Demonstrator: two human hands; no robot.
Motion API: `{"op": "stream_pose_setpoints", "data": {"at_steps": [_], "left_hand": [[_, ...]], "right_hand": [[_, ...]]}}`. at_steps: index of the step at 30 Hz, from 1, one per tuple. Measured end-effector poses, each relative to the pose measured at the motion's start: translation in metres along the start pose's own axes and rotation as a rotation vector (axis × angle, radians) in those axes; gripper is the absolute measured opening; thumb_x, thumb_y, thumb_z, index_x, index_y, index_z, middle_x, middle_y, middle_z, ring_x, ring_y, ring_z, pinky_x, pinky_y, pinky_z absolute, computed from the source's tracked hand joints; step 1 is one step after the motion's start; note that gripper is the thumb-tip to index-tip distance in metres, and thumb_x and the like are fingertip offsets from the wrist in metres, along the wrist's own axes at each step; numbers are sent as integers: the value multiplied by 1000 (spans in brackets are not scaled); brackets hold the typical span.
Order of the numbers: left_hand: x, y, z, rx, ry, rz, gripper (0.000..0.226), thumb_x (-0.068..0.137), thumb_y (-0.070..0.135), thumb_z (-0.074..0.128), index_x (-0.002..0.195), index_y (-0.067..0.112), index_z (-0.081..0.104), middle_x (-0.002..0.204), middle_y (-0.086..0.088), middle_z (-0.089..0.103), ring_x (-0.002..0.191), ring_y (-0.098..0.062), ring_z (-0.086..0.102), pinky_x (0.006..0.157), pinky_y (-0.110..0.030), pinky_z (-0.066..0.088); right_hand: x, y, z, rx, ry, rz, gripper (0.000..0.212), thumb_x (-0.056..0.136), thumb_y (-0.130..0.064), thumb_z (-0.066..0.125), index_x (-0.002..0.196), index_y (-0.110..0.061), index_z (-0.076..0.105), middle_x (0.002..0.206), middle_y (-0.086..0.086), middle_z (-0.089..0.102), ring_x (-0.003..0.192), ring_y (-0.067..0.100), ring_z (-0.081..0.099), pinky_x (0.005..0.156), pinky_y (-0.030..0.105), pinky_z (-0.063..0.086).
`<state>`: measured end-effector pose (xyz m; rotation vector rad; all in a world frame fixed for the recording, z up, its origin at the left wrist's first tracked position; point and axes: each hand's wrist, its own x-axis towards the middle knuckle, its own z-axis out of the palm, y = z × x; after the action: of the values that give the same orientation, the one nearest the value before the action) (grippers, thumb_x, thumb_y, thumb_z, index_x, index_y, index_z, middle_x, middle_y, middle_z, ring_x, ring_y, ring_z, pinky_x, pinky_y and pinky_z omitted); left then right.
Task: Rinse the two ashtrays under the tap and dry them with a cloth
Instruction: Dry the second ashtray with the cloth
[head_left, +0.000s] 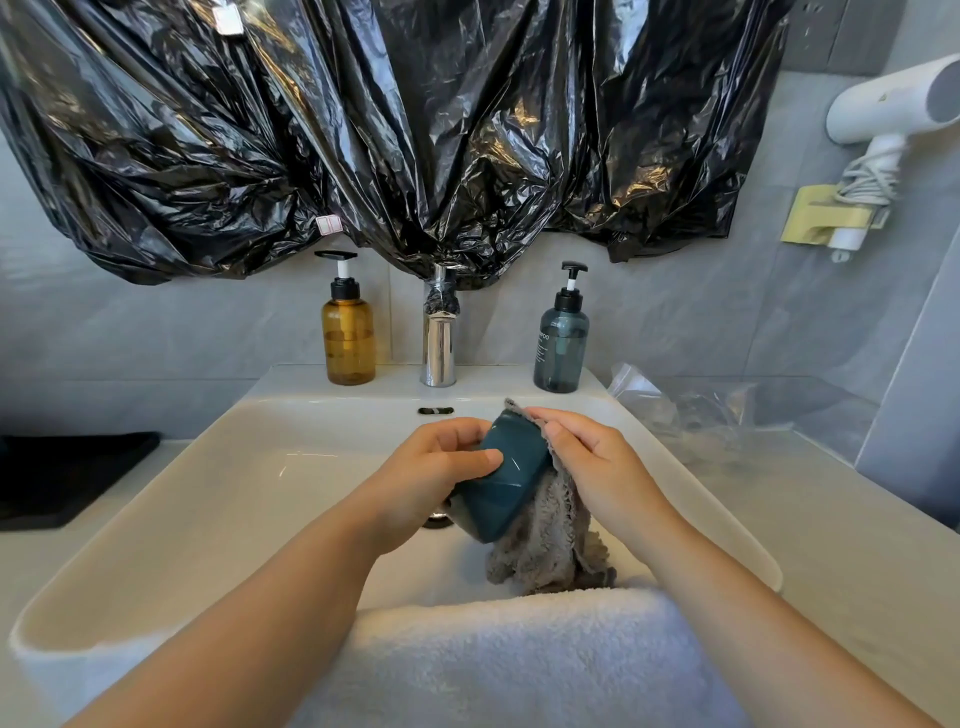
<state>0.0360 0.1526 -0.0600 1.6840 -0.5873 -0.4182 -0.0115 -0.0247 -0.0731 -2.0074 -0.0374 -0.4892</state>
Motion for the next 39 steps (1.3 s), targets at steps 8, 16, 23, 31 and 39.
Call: {"op": "stream_pose_setpoints", "data": {"at_steps": [8, 16, 23, 31, 39], "left_hand": [[2, 2, 5, 2, 124, -86, 29, 94, 40, 54, 103, 16, 69, 99, -9, 73, 99, -30, 67, 92, -42, 51], [-2, 0, 5, 73, 54, 8, 19, 98, 20, 51, 103, 9, 65, 95, -16, 69, 84, -24, 61, 74, -34, 47], [-3, 2, 4, 44, 22, 69, 28, 79, 35, 56, 92, 13, 67, 100, -22, 66, 87, -29, 58, 80, -42, 41], [-4, 1, 4, 55, 5, 72, 19, 87, 28, 57, 95, 15, 68, 102, -20, 67, 88, -29, 58, 78, -41, 42], [-1, 1, 3, -27, 9, -11, 34, 71, 31, 62, 100, 13, 68, 96, -15, 69, 90, -31, 62, 85, -47, 46]], "right_hand": [[-4, -3, 9, -31, -93, -67, 33, 101, -21, 47, 128, -32, 61, 130, -16, 60, 124, 1, 50, 110, 29, 39], [-1, -1, 6, -68, -82, -122, 39, 103, -24, 39, 140, -34, 48, 145, -14, 47, 136, 1, 38, 108, 13, 32], [1, 3, 1, 7, 39, -73, 35, 103, -21, 41, 133, -28, 58, 132, -13, 59, 124, 2, 50, 110, 31, 40], [0, -2, 1, -25, -14, -87, 36, 103, -23, 41, 135, -32, 54, 137, -15, 55, 129, 1, 46, 111, 25, 37], [-1, -4, 2, 53, 11, 1, 30, 103, -21, 41, 120, -27, 64, 119, -12, 66, 114, 5, 57, 106, 35, 43]]}}
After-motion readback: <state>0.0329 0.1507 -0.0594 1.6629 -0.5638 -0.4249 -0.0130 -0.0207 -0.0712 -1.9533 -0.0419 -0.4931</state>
